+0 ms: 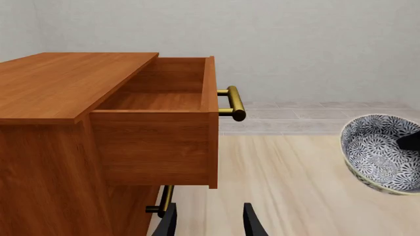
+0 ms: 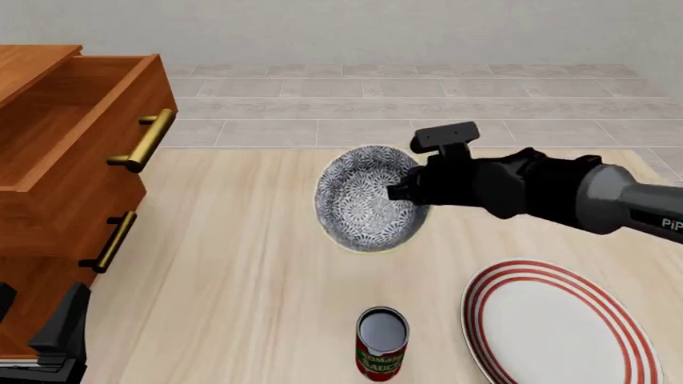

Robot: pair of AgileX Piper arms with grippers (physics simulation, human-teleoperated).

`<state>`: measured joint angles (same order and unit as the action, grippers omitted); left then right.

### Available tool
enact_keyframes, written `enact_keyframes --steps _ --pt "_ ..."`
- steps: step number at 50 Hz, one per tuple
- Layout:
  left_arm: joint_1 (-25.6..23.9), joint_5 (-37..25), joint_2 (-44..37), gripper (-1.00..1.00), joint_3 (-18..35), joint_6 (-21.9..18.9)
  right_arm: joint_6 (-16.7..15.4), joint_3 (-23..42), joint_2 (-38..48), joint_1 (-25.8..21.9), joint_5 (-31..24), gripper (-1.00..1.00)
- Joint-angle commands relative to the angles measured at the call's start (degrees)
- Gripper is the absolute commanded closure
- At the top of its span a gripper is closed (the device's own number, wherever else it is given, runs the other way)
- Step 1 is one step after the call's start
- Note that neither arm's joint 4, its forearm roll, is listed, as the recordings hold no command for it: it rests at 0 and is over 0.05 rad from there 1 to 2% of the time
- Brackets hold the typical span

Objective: Put the bowl on the plate.

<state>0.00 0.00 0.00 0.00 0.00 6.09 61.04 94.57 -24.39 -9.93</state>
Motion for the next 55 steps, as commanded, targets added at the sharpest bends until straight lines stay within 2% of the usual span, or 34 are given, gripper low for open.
enact_keyframes --steps 1,30,55 --pt "0.0 0.0 0.0 -1.0 0.0 0.0 0.19 -4.3 -5.55 3.36 0.05 1.0" --pt "0.0 0.0 0.0 -1.0 0.0 0.0 1.74 -23.4 -26.2 16.16 -0.85 1.0" --pt "0.0 0.0 0.0 -1.0 0.0 0.0 2.23 -31.17 -38.07 22.96 -4.78 1.0"
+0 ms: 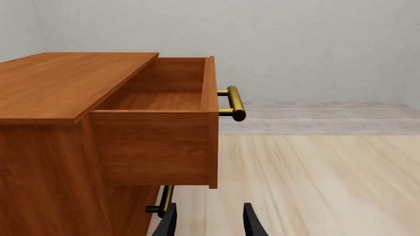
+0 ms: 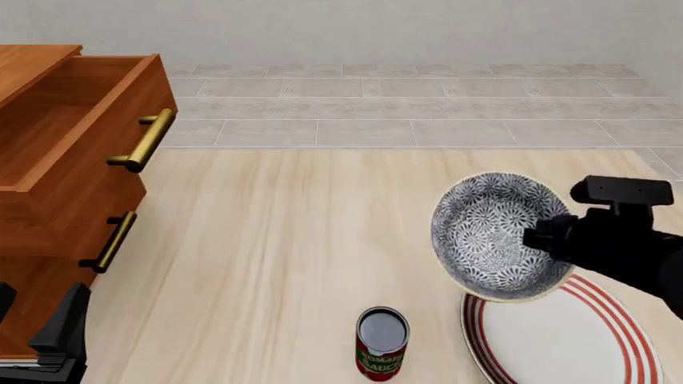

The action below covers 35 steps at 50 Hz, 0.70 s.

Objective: Put the bowl on the plate.

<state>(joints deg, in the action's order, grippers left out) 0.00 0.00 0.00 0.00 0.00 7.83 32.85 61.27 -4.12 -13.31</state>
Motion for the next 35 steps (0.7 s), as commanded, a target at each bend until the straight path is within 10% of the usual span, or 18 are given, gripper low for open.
enact_keyframes --steps 1,35 --pt "0.0 0.0 0.0 -1.0 0.0 0.0 0.49 -3.2 -4.95 2.98 -1.45 1.0" --pt "0.0 0.0 0.0 -1.0 0.0 0.0 2.63 -13.54 -14.32 9.58 -2.79 1.0"
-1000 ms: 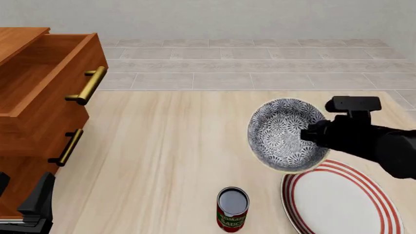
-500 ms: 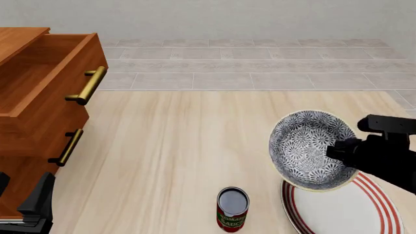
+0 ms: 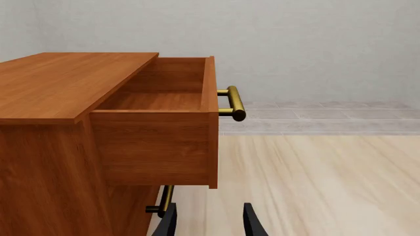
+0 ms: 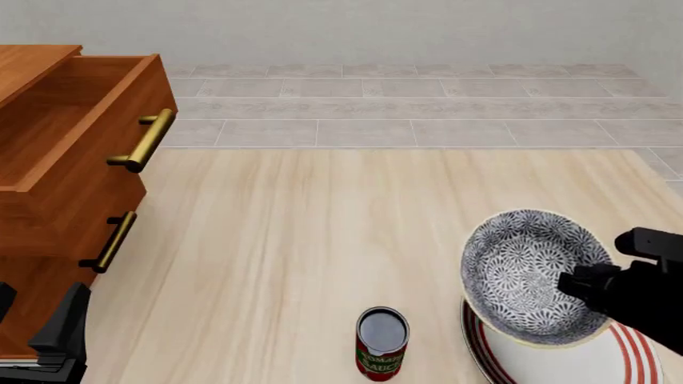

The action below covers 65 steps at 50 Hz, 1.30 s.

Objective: Put the bowl on the plate.

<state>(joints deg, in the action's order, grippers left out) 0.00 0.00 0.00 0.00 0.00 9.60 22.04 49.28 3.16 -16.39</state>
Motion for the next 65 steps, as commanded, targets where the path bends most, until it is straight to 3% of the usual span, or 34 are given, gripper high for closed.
enact_keyframes --steps 1,33,65 --pt "0.0 0.0 0.0 -1.0 0.0 0.0 0.85 -2.91 -2.43 2.58 0.29 1.0" --pt "0.0 0.0 0.0 -1.0 0.0 0.0 1.36 -8.31 -7.46 6.61 -1.83 1.0" --pt "0.0 0.0 0.0 -1.0 0.0 0.0 1.68 -13.59 -1.8 8.15 6.53 1.0"
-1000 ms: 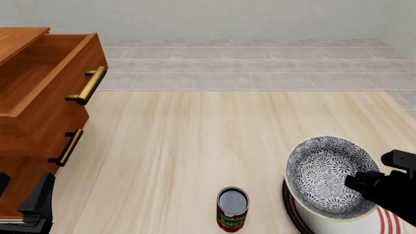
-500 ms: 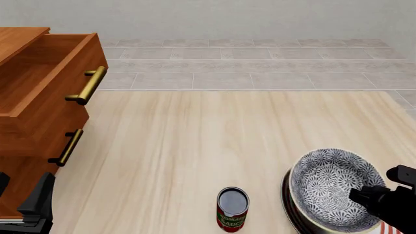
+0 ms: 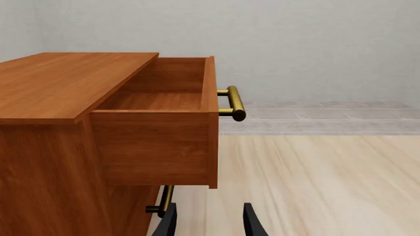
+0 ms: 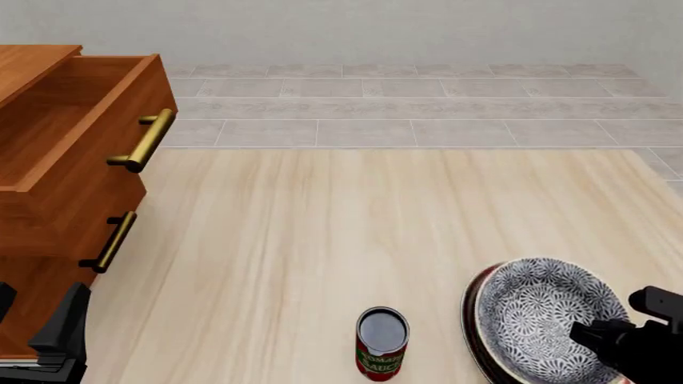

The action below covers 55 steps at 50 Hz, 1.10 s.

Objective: Put the bowl on the plate.

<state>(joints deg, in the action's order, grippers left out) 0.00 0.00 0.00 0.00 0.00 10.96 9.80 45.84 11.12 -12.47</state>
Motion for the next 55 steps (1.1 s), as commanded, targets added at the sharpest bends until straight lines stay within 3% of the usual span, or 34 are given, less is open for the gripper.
enact_keyframes --steps 1,14,37,38,55 --pt "0.0 0.0 0.0 -1.0 0.0 0.0 0.25 -1.4 1.88 0.39 2.85 1.0" --pt "0.0 0.0 0.0 -1.0 0.0 0.0 0.45 -2.08 5.12 0.68 6.11 1.0" --pt "0.0 0.0 0.0 -1.0 0.0 0.0 0.24 -2.1 5.81 0.56 6.6 1.0" --pt "0.0 0.0 0.0 -1.0 0.0 0.0 -0.17 -1.94 5.52 0.78 6.25 -1.0" --pt "0.0 0.0 0.0 -1.0 0.0 0.0 -0.2 -0.35 4.91 0.01 4.57 -1.0"
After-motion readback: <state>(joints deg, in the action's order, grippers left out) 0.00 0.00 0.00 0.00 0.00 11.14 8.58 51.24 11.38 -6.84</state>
